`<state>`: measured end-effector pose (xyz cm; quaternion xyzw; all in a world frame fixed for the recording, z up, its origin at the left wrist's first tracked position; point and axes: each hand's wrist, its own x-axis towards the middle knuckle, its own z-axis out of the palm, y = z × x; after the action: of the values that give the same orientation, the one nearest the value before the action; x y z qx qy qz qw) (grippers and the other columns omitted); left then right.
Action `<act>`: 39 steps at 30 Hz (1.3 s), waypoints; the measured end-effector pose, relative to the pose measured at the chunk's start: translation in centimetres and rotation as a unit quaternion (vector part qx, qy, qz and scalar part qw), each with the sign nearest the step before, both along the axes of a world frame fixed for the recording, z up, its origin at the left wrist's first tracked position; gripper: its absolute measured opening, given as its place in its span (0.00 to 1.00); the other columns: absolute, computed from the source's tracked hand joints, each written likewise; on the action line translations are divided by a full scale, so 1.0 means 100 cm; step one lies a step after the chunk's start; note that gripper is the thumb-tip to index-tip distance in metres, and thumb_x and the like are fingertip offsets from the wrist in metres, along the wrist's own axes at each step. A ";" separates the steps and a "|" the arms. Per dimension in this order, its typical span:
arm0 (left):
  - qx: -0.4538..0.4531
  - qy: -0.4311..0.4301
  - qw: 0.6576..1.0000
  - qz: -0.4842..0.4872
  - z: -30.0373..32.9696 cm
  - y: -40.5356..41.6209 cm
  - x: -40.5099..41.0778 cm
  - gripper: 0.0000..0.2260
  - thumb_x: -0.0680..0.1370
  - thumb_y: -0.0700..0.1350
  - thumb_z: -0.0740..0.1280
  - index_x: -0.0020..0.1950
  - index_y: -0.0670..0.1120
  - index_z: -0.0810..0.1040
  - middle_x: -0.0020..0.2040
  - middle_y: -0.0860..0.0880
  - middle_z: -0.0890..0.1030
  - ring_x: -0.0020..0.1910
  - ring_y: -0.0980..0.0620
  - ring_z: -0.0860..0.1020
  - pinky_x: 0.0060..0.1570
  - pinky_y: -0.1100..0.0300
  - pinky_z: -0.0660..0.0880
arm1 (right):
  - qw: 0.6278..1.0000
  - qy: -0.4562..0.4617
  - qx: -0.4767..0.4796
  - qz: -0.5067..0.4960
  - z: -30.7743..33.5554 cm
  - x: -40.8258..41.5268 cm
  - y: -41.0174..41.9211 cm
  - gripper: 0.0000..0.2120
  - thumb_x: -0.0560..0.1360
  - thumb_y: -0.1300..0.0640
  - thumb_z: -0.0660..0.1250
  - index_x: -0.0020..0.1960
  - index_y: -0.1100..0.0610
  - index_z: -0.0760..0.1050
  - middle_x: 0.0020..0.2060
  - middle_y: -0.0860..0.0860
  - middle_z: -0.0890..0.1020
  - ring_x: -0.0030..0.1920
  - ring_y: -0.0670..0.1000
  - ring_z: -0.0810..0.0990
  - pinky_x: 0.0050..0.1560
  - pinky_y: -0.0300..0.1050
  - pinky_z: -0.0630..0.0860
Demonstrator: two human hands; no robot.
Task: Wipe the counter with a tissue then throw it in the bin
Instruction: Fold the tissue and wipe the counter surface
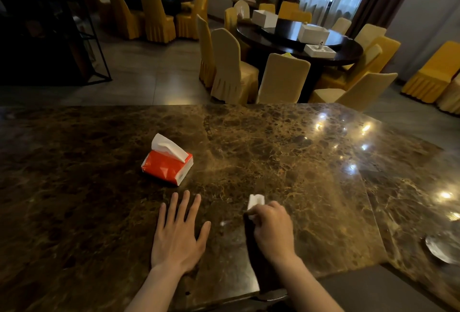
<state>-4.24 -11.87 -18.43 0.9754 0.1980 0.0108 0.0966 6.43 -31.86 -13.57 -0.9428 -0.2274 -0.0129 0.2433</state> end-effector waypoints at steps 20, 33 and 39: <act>-0.003 -0.006 1.000 0.000 -0.002 0.001 -0.001 0.33 0.79 0.67 0.36 0.83 0.57 0.40 0.84 0.51 0.41 0.82 0.48 0.34 0.81 0.44 0.37 | 0.995 -0.030 0.016 0.090 -0.004 0.008 -0.008 0.03 0.73 0.62 0.75 0.45 0.56 0.86 0.52 0.53 0.86 0.60 0.54 0.79 0.59 0.54 0.78; 0.008 -0.001 1.000 -0.002 -0.004 0.002 0.001 0.34 0.78 0.68 0.36 0.83 0.57 0.39 0.84 0.51 0.40 0.82 0.48 0.34 0.81 0.44 0.38 | 0.984 -0.007 0.000 0.178 -0.001 -0.024 0.019 0.05 0.75 0.59 0.71 0.49 0.54 0.84 0.47 0.48 0.84 0.49 0.50 0.80 0.46 0.41 0.75; -0.005 -0.001 1.000 0.005 -0.002 0.001 0.001 0.33 0.79 0.68 0.37 0.82 0.57 0.38 0.84 0.52 0.38 0.81 0.49 0.33 0.81 0.44 0.36 | 0.998 -0.009 0.011 -0.056 0.005 0.020 -0.035 0.13 0.70 0.72 0.71 0.46 0.58 0.88 0.39 0.53 0.83 0.42 0.57 0.82 0.40 0.51 0.77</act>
<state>-4.17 -11.79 -18.64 0.9737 0.2032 0.0111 0.1020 8.39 -35.34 -13.07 -0.9513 -0.1760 -0.0375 0.2503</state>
